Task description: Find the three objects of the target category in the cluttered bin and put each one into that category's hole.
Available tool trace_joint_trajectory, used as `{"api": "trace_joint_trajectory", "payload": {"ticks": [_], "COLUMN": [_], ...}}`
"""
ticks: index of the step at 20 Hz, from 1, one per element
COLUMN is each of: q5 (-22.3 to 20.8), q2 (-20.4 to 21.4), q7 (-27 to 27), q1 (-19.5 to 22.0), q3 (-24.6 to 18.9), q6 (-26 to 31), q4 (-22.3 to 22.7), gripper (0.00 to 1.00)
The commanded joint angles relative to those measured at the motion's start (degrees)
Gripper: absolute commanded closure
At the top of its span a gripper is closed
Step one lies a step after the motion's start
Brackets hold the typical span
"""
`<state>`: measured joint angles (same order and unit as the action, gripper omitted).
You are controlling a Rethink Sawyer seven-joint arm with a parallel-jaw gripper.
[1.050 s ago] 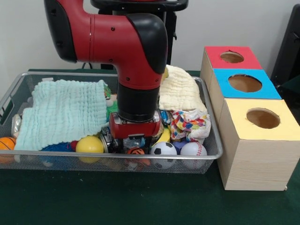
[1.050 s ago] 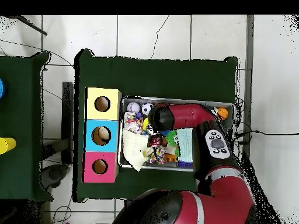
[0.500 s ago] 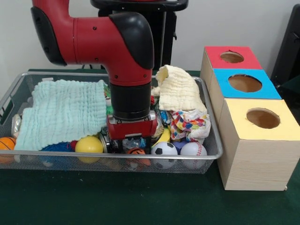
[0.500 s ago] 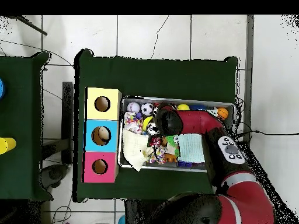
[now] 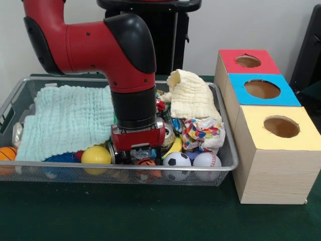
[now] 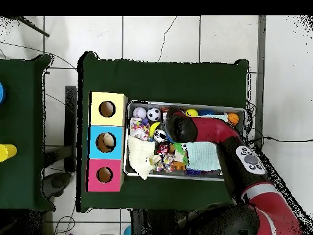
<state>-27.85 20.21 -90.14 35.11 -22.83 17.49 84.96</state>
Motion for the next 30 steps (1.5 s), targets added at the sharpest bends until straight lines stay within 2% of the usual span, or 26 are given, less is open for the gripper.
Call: {"api": "trace_joint_trajectory", "payload": {"ticks": [1, 5, 6, 19, 21, 24, 27, 30], "q5": [-6.3, -6.8, -7.1, -10.6, -10.8, -10.9, -9.9, -7.8], "q2": [-9.0, -9.0, -9.2, -8.5, -7.1, -4.5, -0.4, 5.4], "q7": [4.6, 4.9, 5.0, 3.2, 1.8, 2.2, 3.5, 4.9], "q1": [1.7, 2.0, 2.3, 2.0, 0.8, 1.1, 2.7, 4.9], "q3": [-5.3, -5.6, -6.0, -6.1, -4.7, -4.9, -6.4, -8.8], "q6": [-3.3, -2.9, -3.0, -5.5, -5.3, -3.9, -0.4, 3.4], "q4": [3.1, 3.3, 3.3, 3.4, 3.6, 5.4, 9.2, 14.0], "gripper": [0.0, 0.0, 1.0, 1.0, 1.0, 1.0, 1.0, 1.0]}}
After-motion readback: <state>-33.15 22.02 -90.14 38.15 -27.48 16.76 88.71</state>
